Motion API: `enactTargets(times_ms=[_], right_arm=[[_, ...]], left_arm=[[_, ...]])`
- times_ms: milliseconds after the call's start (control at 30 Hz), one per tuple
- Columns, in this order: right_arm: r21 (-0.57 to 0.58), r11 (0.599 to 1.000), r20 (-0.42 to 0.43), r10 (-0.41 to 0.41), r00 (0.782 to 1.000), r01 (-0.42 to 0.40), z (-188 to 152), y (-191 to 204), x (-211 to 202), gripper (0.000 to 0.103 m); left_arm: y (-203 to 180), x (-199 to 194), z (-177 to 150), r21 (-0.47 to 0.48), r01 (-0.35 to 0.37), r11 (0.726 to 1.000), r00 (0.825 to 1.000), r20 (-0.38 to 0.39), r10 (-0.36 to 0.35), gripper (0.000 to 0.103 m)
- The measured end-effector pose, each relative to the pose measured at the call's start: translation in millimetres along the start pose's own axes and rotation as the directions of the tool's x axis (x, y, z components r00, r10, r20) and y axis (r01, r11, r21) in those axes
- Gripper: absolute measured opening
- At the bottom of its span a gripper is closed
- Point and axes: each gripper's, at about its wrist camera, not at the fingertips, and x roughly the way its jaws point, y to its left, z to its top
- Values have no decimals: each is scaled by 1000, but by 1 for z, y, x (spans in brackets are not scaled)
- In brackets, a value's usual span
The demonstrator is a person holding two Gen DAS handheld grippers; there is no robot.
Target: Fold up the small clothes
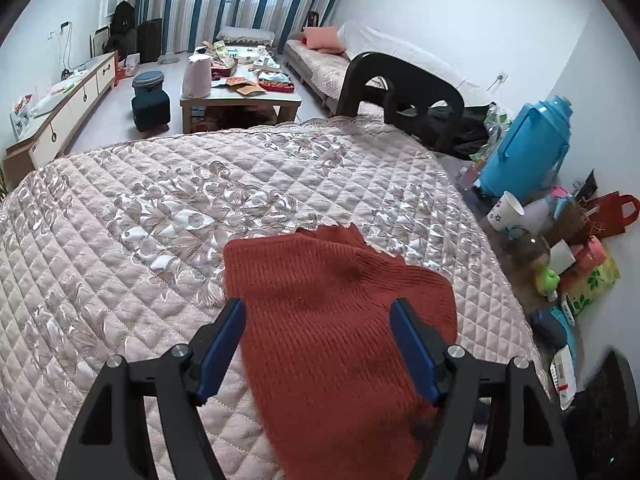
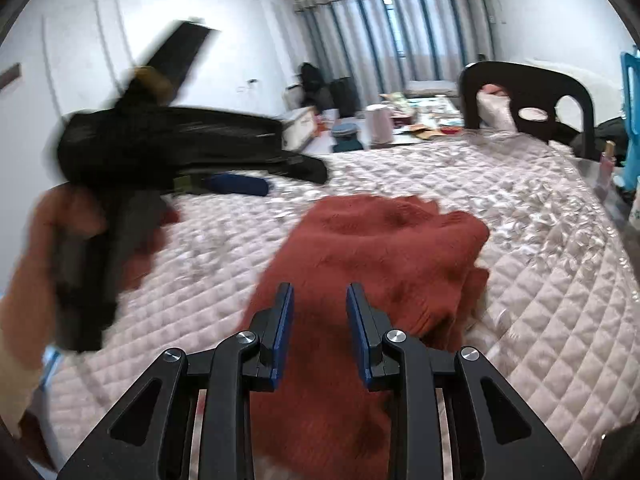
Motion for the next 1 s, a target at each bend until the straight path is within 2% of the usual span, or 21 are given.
enactTargets(times_ms=[33, 100, 200, 300, 367, 467, 533, 600, 633, 667, 700, 800, 900, 1000], right_arm=[[7, 1000, -16, -24, 1000, 24, 3, -6, 6, 28], [1, 992, -48, -128, 991, 129, 4, -18, 18, 28], [88, 990, -119, -102, 988, 113, -1, -41, 33, 28], [46, 991, -94, -123, 988, 128, -5, -41, 32, 28], [17, 992, -108, -120, 987, 123, -1, -34, 29, 28], [41, 993, -45, -112, 993, 114, 7, -35, 14, 28], [30, 985, -31, -167, 986, 168, 12, -37, 15, 28], [17, 981, -81, -190, 978, 192, 11, -41, 29, 28], [-12, 979, -153, -203, 967, 204, 8, -42, 44, 28], [-29, 976, -160, -219, 962, 218, 6, -41, 48, 28], [-63, 970, -118, -241, 963, 235, 4, -38, 48, 28], [-100, 964, -110, -257, 960, 247, 1, -33, 47, 28], [-44, 977, -97, -210, 973, 207, 3, -36, 33, 28], [-36, 979, -82, -203, 976, 200, -1, -37, 29, 28]], left_arm=[[2, -1, -3, -2, -1, 1000, 1000, -1, 1, 77], [7, -3, -11, -9, 8, 1000, 1000, 8, -8, 78], [10, 2, -24, -11, 22, 1000, 1000, -7, -22, 78], [7, 8, -37, 18, -10, 1000, 1000, 0, 10, 78], [2, 11, -46, 54, -62, 997, 998, 17, 62, 78], [-6, 10, -56, 88, -131, 987, 991, 43, 128, 78], [-12, 7, -64, 113, -199, 973, 978, 80, 191, 78], [-20, 4, -72, 151, -250, 956, 965, 124, 232, 79], [-23, 5, -75, 159, -265, 951, 960, 134, 245, 79], [-24, 6, -78, 161, -272, 949, 959, 132, 252, 80], [-24, 6, -80, 156, -278, 948, 956, 138, 258, 80], [-27, 8, -85, 177, -297, 938, 950, 151, 272, 80], [-30, 6, -90, 201, -319, 926, 941, 179, 286, 80], [-31, 4, -93, 212, -307, 928, 945, 185, 270, 81]])
